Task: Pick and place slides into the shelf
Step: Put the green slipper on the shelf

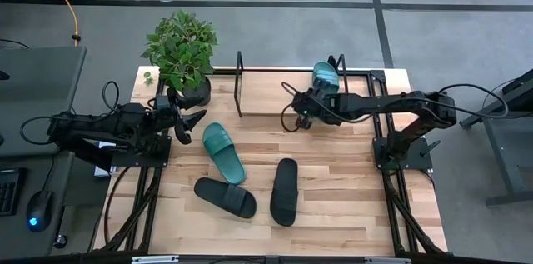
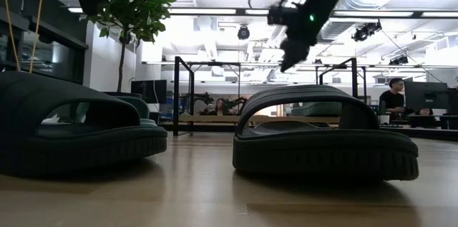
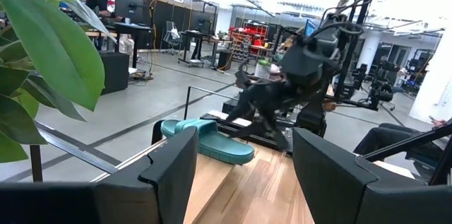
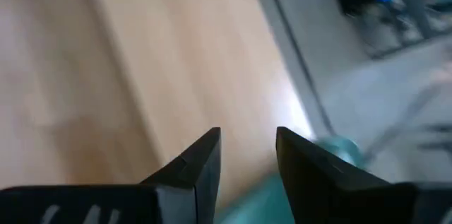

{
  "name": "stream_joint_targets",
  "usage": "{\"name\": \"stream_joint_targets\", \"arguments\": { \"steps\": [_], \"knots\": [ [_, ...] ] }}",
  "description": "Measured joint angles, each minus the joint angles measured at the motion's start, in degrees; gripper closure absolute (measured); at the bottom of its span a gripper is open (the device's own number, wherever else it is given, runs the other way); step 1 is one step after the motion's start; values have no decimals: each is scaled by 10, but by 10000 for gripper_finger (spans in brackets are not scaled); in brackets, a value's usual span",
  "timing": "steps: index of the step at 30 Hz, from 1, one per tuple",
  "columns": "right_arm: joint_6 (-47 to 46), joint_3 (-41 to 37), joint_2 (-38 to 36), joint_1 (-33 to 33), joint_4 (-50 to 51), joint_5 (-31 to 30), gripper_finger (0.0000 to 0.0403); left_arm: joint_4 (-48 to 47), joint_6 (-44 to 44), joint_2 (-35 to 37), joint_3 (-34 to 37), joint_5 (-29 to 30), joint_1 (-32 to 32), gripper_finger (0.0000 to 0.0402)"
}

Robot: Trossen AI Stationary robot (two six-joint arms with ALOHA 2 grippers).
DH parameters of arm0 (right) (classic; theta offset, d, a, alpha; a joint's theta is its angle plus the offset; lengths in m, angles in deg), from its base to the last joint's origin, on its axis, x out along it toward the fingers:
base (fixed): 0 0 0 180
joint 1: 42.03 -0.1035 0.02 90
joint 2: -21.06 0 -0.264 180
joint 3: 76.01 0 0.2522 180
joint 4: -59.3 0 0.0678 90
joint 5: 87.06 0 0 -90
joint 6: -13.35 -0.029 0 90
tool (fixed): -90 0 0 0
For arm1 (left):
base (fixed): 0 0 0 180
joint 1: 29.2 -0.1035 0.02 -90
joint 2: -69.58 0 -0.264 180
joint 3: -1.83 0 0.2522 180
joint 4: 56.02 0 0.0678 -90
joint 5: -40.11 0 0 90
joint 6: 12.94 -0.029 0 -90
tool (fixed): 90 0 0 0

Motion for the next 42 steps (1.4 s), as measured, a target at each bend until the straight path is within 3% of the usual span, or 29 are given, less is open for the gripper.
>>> {"name": "stream_joint_targets", "arguments": {
  "steps": [15, 23, 32, 42],
  "knots": [
    [-24, 25, 0, -59, -39, 191, 276, 15, 6, 0, 0, -48, 0, 186],
    [-26, 24, 0, -73, -65, 202, 276, -17, 47, 0, 0, -82, 0, 186],
    [-149, 24, 0, -89, -121, 225, 276, -48, 115, 0, 0, -156, 0, 186],
    [-118, 24, 0, -115, -128, 225, 276, -63, 109, -16, 0, -260, 0, 186]
  ]
}}
